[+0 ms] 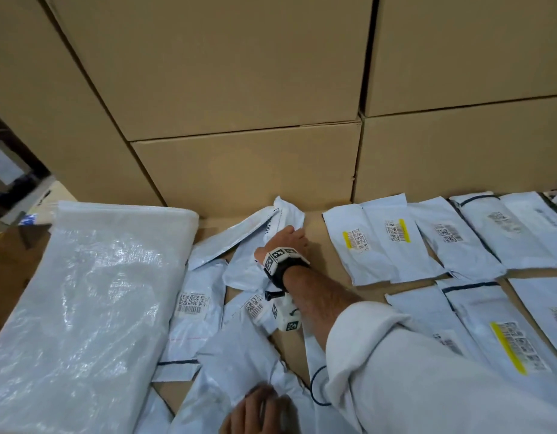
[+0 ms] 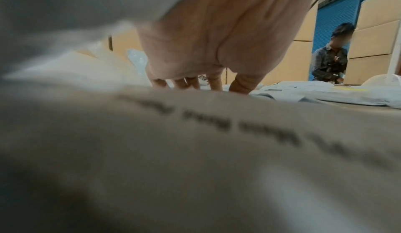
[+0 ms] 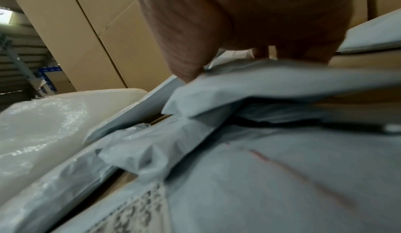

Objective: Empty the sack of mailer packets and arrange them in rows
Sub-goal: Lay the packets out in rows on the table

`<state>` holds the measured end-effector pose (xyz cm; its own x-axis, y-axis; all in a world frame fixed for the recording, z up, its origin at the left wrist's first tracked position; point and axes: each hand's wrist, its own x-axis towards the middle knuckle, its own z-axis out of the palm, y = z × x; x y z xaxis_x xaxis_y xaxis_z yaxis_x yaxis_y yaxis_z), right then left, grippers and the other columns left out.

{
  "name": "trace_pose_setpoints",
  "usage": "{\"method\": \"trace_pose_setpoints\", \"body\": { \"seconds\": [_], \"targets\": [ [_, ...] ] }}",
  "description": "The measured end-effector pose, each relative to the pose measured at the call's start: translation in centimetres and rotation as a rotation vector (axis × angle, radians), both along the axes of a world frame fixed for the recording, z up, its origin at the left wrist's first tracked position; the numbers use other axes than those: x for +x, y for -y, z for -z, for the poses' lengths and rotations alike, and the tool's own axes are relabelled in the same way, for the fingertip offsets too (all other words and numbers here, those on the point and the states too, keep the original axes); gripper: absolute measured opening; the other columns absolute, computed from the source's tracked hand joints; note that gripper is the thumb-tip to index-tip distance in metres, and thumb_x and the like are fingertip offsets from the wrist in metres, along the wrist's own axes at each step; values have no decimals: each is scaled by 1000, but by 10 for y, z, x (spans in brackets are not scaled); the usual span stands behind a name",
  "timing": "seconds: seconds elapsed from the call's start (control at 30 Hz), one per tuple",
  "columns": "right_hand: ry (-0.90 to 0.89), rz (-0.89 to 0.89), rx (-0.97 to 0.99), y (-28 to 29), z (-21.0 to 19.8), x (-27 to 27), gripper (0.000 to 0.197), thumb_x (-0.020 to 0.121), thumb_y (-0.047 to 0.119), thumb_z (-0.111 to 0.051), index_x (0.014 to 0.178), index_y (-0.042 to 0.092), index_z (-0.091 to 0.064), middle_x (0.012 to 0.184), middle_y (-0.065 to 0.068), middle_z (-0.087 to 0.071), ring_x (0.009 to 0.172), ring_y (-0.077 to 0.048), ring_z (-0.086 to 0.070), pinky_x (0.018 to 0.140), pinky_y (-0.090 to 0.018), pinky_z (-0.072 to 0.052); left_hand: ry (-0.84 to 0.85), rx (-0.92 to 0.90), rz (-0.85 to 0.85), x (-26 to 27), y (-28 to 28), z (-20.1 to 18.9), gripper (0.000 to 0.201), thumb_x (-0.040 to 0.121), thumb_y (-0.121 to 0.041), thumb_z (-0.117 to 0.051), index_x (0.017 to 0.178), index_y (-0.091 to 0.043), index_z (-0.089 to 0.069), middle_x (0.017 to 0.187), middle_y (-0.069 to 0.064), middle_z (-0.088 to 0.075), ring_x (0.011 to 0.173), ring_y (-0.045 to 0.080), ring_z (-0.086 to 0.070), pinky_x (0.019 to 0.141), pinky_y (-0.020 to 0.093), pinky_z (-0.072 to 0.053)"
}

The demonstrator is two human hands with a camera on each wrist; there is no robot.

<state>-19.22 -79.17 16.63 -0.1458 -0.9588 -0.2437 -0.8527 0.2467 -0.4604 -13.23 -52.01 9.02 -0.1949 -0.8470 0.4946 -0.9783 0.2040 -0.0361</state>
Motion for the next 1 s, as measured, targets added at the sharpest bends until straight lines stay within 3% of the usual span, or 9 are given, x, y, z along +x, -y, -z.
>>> {"method": "trace_pose_setpoints", "body": {
  "seconds": [0.07,0.13,0.2,0.3,0.33,0.47,0.67,0.8,1.0],
  "targets": [
    [118,-30,-23,0,-5,-6,65,81,35,-71,131,8,-39,133,-16,-49,121,-34,-55,96,-41,-49,-66,37,46,-10,10,-14,84,22,13,-80,78,-43,-53,81,-30,-59,57,-23,-49,61,4,-42],
    [299,-28,-38,2,-15,-18,59,82,22,-68,132,8,-40,130,-14,-54,117,-34,-59,87,-36,-52,-298,209,-118,-24,4,-28,20,58,-22,-73,71,-34,-64,84,-13,-71,62,7,-68,61,24,-47],
    [497,10,-67,6,-25,-34,46,81,16,-63,124,12,-48,122,-12,-61,110,-33,-63,82,-32,-52,-393,412,-124,-48,-15,-33,34,49,-49,-60,79,-38,-70,95,-4,-73,70,22,-71,66,30,-49],
    [622,63,-99,9,-33,-65,7,79,25,-58,83,22,-52,83,-7,-68,71,-26,-68,67,-36,-59,-478,586,-185,-43,-8,-58,62,29,-56,-62,90,-45,-51,94,-7,-71,68,21,-71,60,32,-53],
    [622,53,-61,6,-33,-75,6,84,22,-58,87,22,-53,86,-8,-66,71,-26,-65,64,-34,-56,-474,606,-194,-46,-6,-64,62,31,-60,-58,90,-45,-47,94,-8,-70,68,19,-70,58,30,-53],
    [75,-90,-69,1,-14,-101,66,86,20,-64,146,30,-37,132,-13,-44,118,-38,-53,92,-42,-47,-430,645,-163,-50,-13,-63,54,45,-62,-44,96,-45,-49,99,-4,-73,73,21,-73,59,28,-53],
    [-288,-349,-266,1,-3,-98,37,88,17,-59,125,20,-63,151,-15,-34,129,-34,-41,98,-41,-43,-417,622,-145,-48,-25,-57,37,54,-57,-52,79,-43,-75,109,4,-75,88,19,-72,71,21,-45],
    [-284,-453,11,-5,25,-99,65,100,41,-50,157,23,-25,166,-20,5,153,-36,-4,121,-47,-18,-382,584,-141,-52,-34,-42,32,64,-46,-57,82,-32,-79,110,11,-74,93,27,-72,82,32,-40],
    [-271,-393,-65,-24,13,-106,74,98,46,-52,158,22,-16,165,-25,3,152,-39,-6,122,-49,-15,-337,536,-99,-45,-40,-34,60,52,-58,-54,104,-34,-71,114,12,-72,106,24,-52,114,15,-13]
  ]
}}
